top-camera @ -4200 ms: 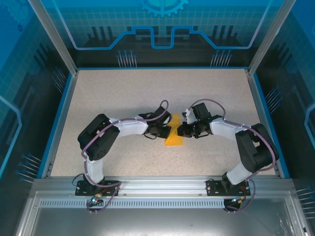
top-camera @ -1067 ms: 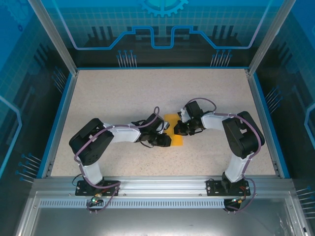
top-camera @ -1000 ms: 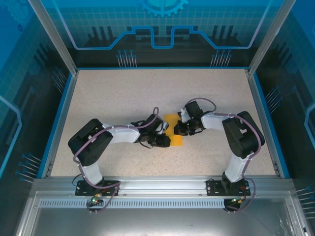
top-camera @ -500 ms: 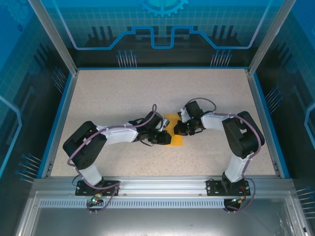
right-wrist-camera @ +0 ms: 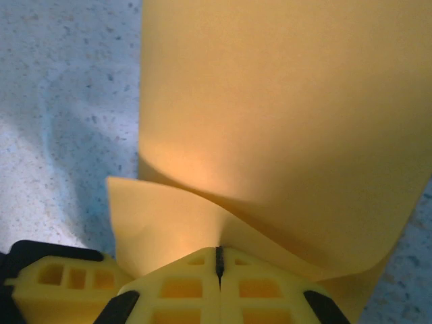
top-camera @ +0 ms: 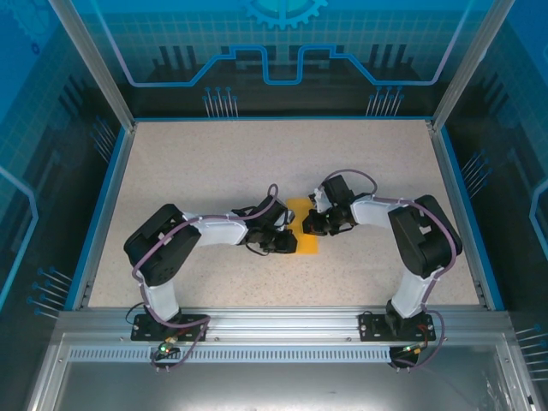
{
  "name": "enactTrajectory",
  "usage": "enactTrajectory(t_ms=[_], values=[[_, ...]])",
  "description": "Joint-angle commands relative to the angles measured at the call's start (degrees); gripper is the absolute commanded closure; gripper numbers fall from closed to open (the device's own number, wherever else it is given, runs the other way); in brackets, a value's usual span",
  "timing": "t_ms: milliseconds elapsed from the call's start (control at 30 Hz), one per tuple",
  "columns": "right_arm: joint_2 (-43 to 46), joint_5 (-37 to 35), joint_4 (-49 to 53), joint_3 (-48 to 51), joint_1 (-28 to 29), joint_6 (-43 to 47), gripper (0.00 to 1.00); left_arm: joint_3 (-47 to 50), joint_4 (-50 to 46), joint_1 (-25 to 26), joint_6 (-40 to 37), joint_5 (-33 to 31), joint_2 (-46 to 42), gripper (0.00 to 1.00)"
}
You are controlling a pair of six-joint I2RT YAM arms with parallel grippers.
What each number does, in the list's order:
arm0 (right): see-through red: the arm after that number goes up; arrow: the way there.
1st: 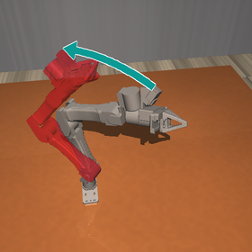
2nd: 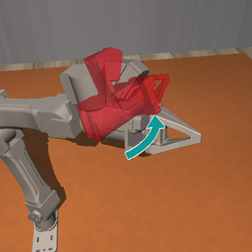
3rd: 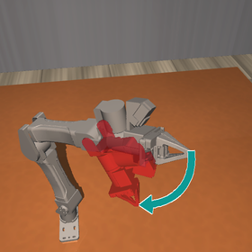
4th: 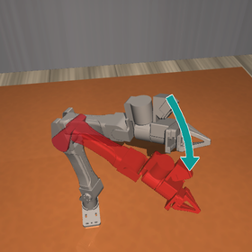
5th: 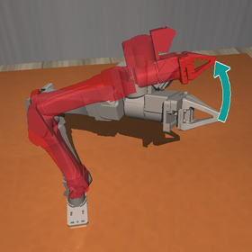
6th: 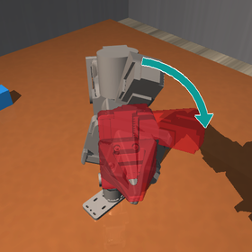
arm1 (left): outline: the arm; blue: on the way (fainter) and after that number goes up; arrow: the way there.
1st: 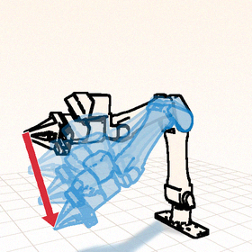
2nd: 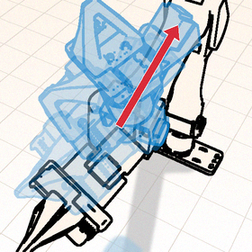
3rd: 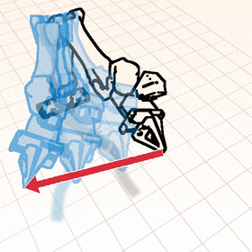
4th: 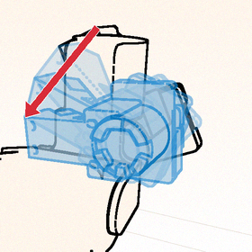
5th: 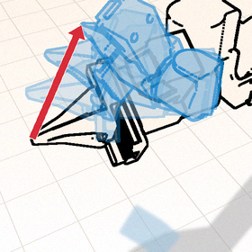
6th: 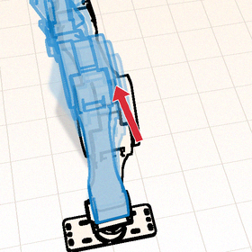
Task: Fold a paper plane with a square sheet of paper (fold left side to right side)
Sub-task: Fold the triangle a second time at the center of the table.
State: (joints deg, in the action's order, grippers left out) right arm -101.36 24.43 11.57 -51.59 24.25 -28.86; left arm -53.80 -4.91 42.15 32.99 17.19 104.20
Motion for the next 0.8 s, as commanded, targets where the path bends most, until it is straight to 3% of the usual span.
enactTrajectory(t_ms=[0, 200, 467, 767], values=[[4.95, 0.75, -0.6, 0.88, 0.61, 1.06, 0.97, 1.88, -0.29, -0.27, 0.98, 0.4, 1.35, 0.85], [7.66, 2.55, -1.63, 3.96, 2.87, 1.62, 0.95, 2.73, 0.5, -0.39, 1.64, 1.18, 1.62, 0.89], [2.8, 2.63, -3.58, 2.63, 6.36, 0.47, 0.96, 2.78, 0.06, -0.64, 1.86, 0.88, 1.71, 0.9], [-2.01, -1.04, -0.53, -0.3, 6.6, 2.42, 0.96, 2.91, -1.07, -1.19, 3.09, 0.63, 1.97, 0.9]])
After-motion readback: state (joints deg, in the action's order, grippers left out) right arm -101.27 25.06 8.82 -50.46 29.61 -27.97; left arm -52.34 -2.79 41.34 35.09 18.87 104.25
